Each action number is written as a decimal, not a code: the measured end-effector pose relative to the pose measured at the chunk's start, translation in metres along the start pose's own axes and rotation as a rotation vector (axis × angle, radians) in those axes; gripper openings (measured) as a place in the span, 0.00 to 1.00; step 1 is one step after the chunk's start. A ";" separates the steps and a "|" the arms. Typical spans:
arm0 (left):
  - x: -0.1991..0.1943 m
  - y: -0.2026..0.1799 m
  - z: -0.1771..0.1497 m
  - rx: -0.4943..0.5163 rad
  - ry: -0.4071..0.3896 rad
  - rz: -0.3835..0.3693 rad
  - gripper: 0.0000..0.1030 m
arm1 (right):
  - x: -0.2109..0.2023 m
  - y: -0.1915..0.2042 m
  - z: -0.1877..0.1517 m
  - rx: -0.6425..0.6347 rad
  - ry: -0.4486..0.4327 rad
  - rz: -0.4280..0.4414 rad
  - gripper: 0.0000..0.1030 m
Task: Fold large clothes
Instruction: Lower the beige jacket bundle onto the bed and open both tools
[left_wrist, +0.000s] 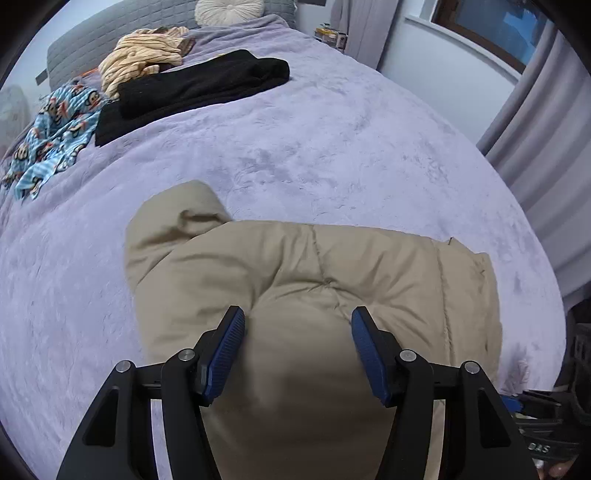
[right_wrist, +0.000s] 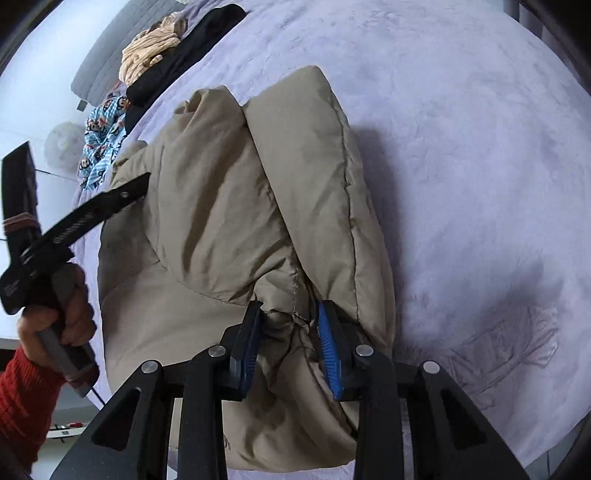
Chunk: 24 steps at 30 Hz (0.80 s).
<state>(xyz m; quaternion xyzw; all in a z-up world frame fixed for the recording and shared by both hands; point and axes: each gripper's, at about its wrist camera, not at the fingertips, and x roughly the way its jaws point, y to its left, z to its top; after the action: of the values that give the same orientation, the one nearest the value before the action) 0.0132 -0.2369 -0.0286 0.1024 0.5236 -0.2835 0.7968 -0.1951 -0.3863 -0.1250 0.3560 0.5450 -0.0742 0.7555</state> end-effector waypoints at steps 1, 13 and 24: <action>-0.010 0.005 -0.006 -0.022 -0.001 -0.011 0.60 | 0.000 0.000 -0.004 -0.009 -0.002 -0.011 0.32; -0.022 0.037 -0.130 -0.153 0.190 -0.075 0.85 | 0.003 -0.017 -0.045 0.054 0.007 0.007 0.32; -0.044 0.042 -0.133 -0.116 0.204 -0.034 0.85 | 0.002 0.014 -0.044 0.010 -0.011 -0.134 0.35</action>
<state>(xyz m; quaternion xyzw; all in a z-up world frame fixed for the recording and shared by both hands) -0.0797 -0.1264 -0.0519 0.0756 0.6192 -0.2541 0.7391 -0.2217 -0.3483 -0.1273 0.3220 0.5630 -0.1294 0.7501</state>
